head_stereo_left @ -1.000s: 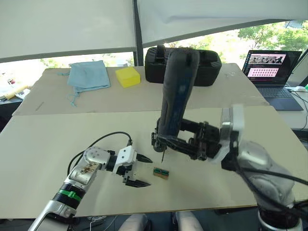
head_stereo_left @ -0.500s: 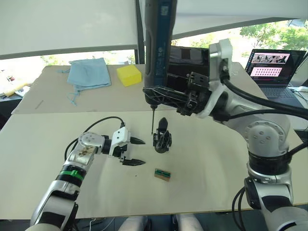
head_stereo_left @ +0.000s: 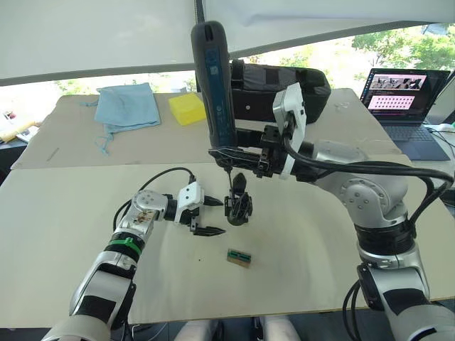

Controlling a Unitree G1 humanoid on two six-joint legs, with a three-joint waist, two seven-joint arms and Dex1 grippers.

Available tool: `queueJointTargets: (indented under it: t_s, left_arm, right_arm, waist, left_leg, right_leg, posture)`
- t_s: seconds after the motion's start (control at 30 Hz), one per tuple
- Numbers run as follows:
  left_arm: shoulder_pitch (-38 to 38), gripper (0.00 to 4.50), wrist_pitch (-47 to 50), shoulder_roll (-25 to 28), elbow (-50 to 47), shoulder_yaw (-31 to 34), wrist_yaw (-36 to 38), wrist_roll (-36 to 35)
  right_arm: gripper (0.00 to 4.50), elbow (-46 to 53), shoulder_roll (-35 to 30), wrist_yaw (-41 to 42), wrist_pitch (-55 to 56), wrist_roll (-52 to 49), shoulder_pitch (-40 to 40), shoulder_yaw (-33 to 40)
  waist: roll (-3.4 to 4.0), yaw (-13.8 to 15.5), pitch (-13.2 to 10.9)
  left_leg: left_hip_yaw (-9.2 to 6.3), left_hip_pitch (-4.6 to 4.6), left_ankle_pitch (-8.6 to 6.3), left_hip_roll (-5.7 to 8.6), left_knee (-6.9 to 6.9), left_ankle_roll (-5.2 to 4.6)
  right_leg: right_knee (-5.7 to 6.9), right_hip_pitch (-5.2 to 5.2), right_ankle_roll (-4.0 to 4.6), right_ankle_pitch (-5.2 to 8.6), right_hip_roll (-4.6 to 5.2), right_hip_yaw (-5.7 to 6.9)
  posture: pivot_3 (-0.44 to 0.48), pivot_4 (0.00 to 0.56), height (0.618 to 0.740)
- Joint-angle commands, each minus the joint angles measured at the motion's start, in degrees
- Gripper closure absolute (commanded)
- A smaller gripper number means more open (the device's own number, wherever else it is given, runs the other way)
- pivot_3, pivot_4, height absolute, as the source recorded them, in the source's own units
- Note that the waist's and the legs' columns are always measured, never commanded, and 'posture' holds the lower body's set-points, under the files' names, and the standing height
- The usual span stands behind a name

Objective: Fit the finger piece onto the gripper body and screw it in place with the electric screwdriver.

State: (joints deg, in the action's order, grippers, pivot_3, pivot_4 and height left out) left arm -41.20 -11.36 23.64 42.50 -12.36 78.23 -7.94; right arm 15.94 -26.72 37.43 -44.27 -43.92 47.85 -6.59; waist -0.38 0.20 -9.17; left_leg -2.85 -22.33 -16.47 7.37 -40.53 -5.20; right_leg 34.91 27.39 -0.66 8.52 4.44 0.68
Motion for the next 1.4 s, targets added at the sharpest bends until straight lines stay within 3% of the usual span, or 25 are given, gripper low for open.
queueJointTargets:
  t_s: [0.03,1.4]
  left_arm:
    - [-1.47,0.0,-0.64,-0.48,-0.73,0.91,0.27,-0.15]
    - [-0.96,0.0,-0.14,-1.79,-2.88,1.32,-0.65,-0.51]
  right_arm:
    - [2.58,3.82,0.67,0.77,1.63,0.04,0.11,1.71]
    - [2.58,2.66,4.26,5.12,6.04,9.02,-1.84,1.75]
  waist:
    - [0.0,0.0,0.0]
    - [0.0,-0.13,0.0]
  left_leg:
    - [0.0,0.0,0.0,0.0,-0.02,0.0]
    - [0.01,0.02,0.02,-0.01,-0.27,0.03]
  right_leg:
    - [0.0,0.0,0.01,-0.01,0.0,-0.02]
    - [0.06,-0.02,0.1,-0.07,-0.02,0.0]
  posture:
    - [0.0,0.15,0.74]
    - [0.0,0.15,0.74]
